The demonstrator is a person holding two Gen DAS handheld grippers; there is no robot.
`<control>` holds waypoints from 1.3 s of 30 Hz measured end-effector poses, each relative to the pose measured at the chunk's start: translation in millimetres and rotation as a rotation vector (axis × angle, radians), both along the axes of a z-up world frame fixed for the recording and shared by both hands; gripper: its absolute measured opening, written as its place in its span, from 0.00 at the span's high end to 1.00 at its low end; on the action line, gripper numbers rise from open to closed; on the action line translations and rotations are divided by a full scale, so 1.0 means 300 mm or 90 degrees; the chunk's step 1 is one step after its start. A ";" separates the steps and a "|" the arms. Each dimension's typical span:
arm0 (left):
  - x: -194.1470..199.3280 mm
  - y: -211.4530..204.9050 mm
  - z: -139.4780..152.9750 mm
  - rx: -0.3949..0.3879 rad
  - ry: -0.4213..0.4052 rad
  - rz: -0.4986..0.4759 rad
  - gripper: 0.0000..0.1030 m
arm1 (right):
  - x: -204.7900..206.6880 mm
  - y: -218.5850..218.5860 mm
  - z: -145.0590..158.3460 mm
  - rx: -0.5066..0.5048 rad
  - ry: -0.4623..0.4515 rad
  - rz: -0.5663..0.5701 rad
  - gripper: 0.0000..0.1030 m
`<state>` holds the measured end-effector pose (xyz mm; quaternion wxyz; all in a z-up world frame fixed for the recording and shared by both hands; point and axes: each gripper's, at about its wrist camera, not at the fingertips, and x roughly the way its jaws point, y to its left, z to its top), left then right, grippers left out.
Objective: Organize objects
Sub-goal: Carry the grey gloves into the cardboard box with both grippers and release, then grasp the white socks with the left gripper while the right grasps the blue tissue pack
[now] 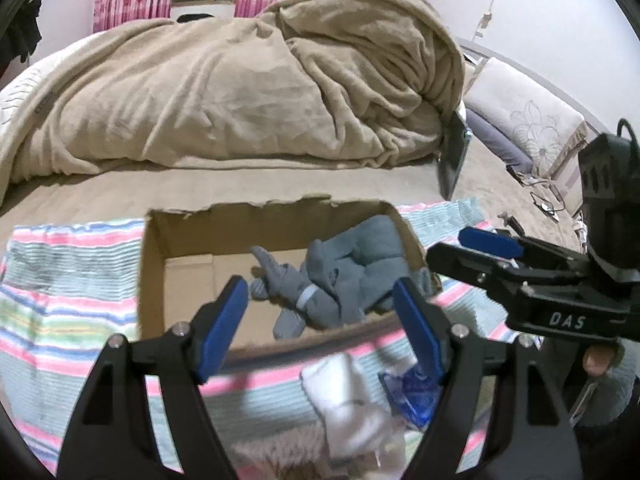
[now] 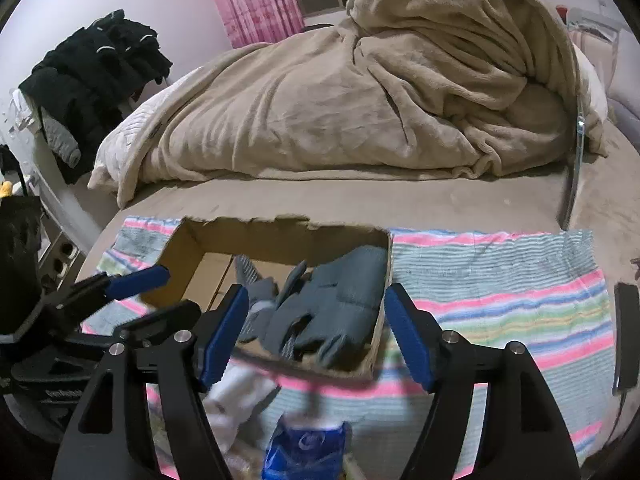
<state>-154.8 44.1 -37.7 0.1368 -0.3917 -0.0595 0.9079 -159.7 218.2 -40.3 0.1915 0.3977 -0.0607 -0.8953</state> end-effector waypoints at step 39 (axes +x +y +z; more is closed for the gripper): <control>0.275 -0.026 -0.143 0.000 -0.084 0.040 0.25 | 0.233 -0.005 -0.173 0.061 -0.071 0.016 0.12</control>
